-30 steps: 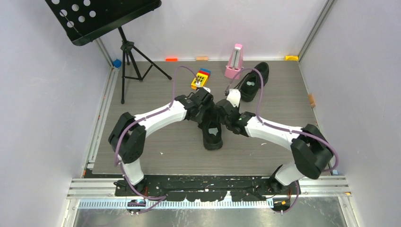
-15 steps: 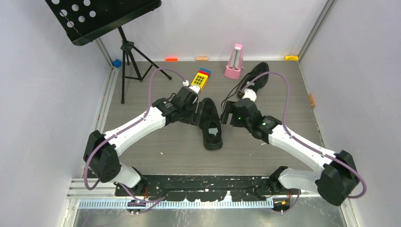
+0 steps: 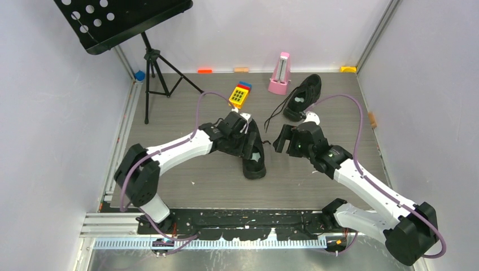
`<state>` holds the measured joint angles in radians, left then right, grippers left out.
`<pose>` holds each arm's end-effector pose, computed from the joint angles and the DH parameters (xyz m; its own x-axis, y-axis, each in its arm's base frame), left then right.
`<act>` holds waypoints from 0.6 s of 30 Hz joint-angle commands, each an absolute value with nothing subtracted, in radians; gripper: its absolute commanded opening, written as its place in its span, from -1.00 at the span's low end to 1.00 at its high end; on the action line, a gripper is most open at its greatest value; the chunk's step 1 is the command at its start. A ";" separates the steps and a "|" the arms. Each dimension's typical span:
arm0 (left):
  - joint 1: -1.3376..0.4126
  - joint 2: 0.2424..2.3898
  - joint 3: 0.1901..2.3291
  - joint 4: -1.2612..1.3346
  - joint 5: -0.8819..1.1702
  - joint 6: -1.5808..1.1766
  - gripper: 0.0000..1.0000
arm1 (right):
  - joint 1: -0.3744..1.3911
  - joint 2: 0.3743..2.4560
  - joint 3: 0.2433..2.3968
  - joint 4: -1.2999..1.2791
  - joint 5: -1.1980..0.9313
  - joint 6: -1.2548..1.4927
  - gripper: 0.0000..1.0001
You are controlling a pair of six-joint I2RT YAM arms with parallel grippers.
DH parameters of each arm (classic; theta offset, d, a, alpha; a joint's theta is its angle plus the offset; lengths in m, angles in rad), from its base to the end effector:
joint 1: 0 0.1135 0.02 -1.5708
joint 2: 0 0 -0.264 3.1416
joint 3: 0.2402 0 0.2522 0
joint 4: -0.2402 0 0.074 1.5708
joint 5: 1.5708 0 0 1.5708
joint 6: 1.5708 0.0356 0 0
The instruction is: Tie the shoes
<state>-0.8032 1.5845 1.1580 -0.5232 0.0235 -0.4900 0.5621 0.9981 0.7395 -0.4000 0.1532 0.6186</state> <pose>0.2322 -0.2418 0.2416 -0.8413 0.1943 -0.5045 0.3774 0.8792 -0.2907 0.1852 0.1102 0.2639 -0.6681 0.2565 -0.6985 -0.0456 0.9228 0.3825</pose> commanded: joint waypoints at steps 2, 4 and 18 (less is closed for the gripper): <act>-0.800 1.680 1.221 -0.472 0.010 -0.501 0.51 | 0.555 0.944 0.712 -0.405 0.142 0.622 0.75; -0.791 1.708 1.220 -0.481 -0.019 -0.507 0.38 | 0.552 0.936 0.703 -0.405 0.142 0.623 0.74; -0.525 1.741 1.349 -0.545 -0.080 -0.420 -1.00 | 0.522 0.982 0.729 -0.397 0.110 0.604 0.62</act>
<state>-0.6090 1.7523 1.2610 -0.5480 -0.0097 -0.4606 0.5323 0.9749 0.6930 -0.4202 0.1291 0.6220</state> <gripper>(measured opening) 0.062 0.813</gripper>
